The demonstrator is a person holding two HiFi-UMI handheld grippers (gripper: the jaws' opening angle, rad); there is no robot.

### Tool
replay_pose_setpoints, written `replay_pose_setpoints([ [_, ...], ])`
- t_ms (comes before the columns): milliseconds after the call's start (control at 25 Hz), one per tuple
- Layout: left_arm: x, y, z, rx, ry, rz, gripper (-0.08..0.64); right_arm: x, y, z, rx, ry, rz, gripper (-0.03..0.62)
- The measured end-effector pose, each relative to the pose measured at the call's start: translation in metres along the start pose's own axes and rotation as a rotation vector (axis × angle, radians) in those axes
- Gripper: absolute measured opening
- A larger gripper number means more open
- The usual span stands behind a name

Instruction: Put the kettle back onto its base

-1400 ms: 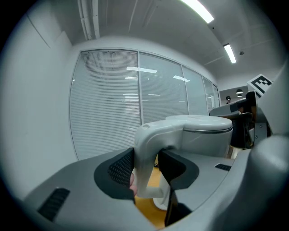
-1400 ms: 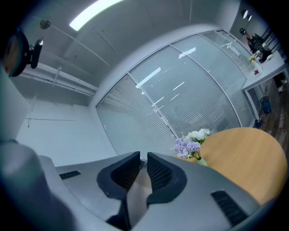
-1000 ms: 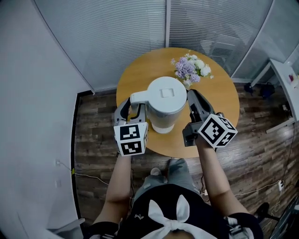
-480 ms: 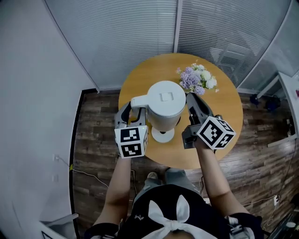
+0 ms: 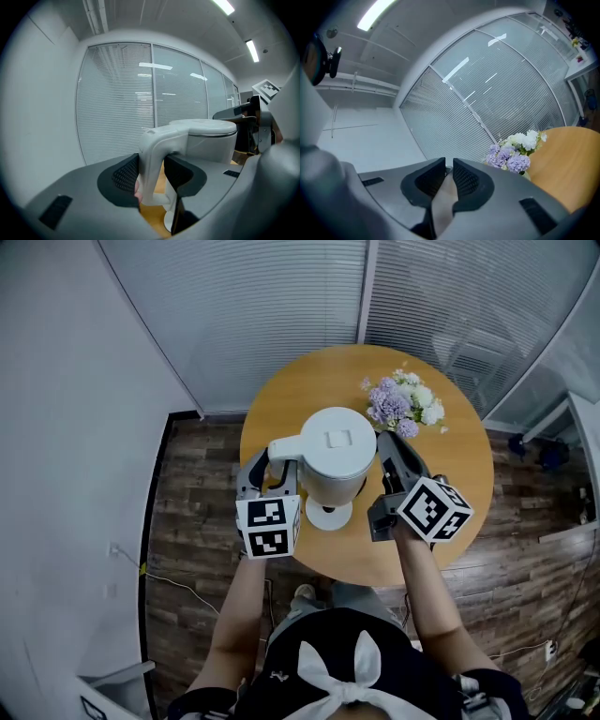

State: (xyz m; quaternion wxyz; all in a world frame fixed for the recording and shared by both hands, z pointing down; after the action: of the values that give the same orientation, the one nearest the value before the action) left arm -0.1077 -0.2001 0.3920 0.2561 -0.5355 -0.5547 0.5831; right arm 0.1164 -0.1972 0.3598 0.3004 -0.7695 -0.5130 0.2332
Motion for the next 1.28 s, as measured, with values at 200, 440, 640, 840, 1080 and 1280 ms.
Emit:
replay_pose_setpoints([
  [200,-0.004,-0.011,-0.003,0.006,-0.006,0.021,0.181,-0.002,-0.006,-0.007,-0.003,-0.01,0.014,0.052],
  [440,-0.007,-0.022,-0.008,0.013,-0.012,0.048,0.183,-0.005,-0.011,-0.017,-0.009,-0.024,0.03,0.052],
  [640,-0.006,-0.028,-0.01,0.027,-0.013,0.067,0.183,-0.006,-0.015,-0.021,-0.013,-0.03,0.045,0.052],
  [840,-0.006,-0.035,-0.012,0.036,-0.01,0.086,0.184,-0.007,-0.02,-0.025,-0.022,-0.034,0.062,0.052],
  [1080,-0.008,-0.046,-0.015,0.041,-0.008,0.117,0.184,-0.01,-0.028,-0.035,-0.04,-0.045,0.083,0.051],
  [1280,-0.008,-0.053,-0.019,0.046,-0.008,0.137,0.184,-0.009,-0.033,-0.041,-0.049,-0.053,0.105,0.051],
])
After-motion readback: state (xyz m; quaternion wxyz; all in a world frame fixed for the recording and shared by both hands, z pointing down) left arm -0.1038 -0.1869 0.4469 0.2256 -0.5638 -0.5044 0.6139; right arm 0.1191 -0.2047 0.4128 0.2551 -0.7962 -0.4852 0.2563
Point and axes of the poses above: the fingertips, and each gripper's own axes: x backward along the fingers, z to its left, y out of its top, the point moved 4 cm from there along x, backward along the fingers, and after that the axes turned 9 degrees about -x, right-handed, at the moved point
